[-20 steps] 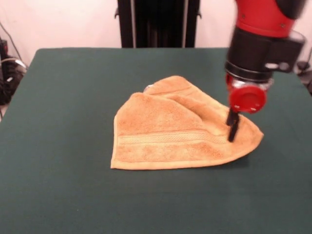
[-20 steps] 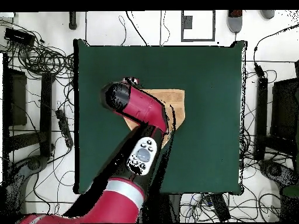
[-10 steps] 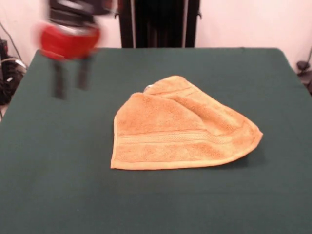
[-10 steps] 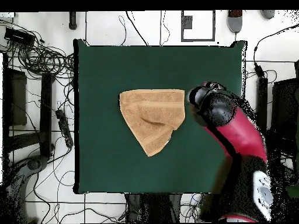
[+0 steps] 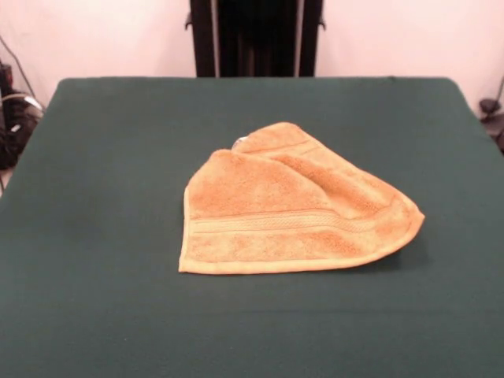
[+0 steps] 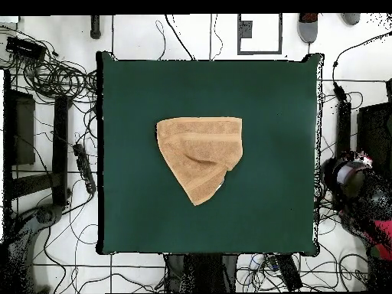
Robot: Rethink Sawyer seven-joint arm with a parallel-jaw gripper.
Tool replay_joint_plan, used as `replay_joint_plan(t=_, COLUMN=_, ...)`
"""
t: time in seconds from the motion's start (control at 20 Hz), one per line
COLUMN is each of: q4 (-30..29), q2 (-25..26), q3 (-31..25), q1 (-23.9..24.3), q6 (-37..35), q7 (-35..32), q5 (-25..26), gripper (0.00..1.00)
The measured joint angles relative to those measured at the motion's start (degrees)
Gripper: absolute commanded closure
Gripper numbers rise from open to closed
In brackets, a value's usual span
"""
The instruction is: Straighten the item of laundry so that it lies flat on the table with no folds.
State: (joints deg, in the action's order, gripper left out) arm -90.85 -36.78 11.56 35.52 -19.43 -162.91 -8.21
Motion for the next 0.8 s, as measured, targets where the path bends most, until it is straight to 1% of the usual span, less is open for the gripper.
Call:
replay_joint_plan(t=0.15, q4=-0.8, q2=-0.1, q3=-1.0, q1=1.6, q6=0.6, q7=0.5, q5=3.0, gripper=0.0)
replay_joint_plan(t=0.2, q4=-1.4, q2=-0.1, q3=-1.6, q1=2.1, q6=0.7, q7=0.5, q5=5.1, gripper=0.0)
replay_joint_plan(t=0.4, q4=-2.2, q2=0.0, q3=-3.0, q1=1.9, q6=0.7, q7=0.5, q5=8.1, gripper=0.0)
replay_joint_plan(t=0.8, q4=-2.9, q2=0.5, q3=-6.1, q1=1.9, q6=0.7, q7=0.5, q5=11.1, gripper=0.0)
